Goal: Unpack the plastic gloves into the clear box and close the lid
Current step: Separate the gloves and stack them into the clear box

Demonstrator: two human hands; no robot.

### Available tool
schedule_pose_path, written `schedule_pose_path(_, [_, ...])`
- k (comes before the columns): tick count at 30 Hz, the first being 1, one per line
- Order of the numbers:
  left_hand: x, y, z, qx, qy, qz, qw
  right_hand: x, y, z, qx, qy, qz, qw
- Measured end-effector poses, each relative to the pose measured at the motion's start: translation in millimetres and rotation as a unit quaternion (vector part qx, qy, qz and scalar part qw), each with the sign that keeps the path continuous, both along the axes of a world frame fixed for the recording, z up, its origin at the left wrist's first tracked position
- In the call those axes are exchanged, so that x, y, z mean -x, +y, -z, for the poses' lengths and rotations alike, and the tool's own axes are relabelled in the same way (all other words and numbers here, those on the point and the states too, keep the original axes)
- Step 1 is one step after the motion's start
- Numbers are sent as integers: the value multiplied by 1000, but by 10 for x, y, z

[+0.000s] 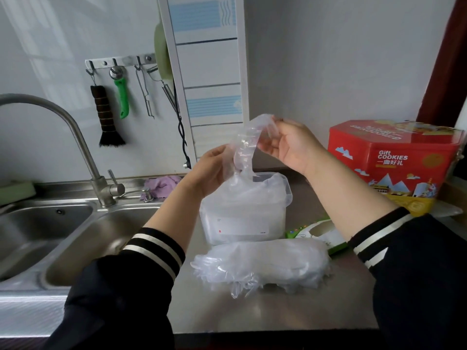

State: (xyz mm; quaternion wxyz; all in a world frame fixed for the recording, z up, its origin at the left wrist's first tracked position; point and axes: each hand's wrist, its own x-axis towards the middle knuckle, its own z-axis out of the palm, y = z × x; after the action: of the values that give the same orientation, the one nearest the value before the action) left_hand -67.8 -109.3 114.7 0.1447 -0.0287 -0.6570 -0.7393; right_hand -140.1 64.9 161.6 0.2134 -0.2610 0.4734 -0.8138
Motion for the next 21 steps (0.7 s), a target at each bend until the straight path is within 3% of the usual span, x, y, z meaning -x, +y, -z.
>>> schedule_pose_path(2, [-18, -154, 33, 19, -35, -52, 998, 67, -2, 76, -115, 57, 105, 986])
schedule_pose_path(4, [-26, -213, 53, 56, -76, -98, 991, 149, 6, 208, -277, 178, 215, 919])
schedule_pose_path(6, [31, -259, 96, 112, -97, -164, 975, 245, -31, 381, -405, 276, 237, 839])
schedule_pose_path(9, [164, -356, 204, 258, -98, -265, 924, 382, -120, 644, -536, 328, 240, 740])
schedule_pose_path(13, [192, -421, 312, 428, -100, -308, 844, 411, -213, 846, -619, 363, 256, 647])
schedule_pose_path(16, [153, -381, 361, 511, -71, -327, 792, 432, -249, 925, -644, 376, 257, 615])
schedule_pose_path(18, [129, -303, 346, 548, -52, -283, 786, 445, -256, 936, -655, 370, 250, 609])
schedule_pose_path(21, [113, -161, 356, 593, -100, -146, 785, 422, -250, 922, -595, 349, 272, 672])
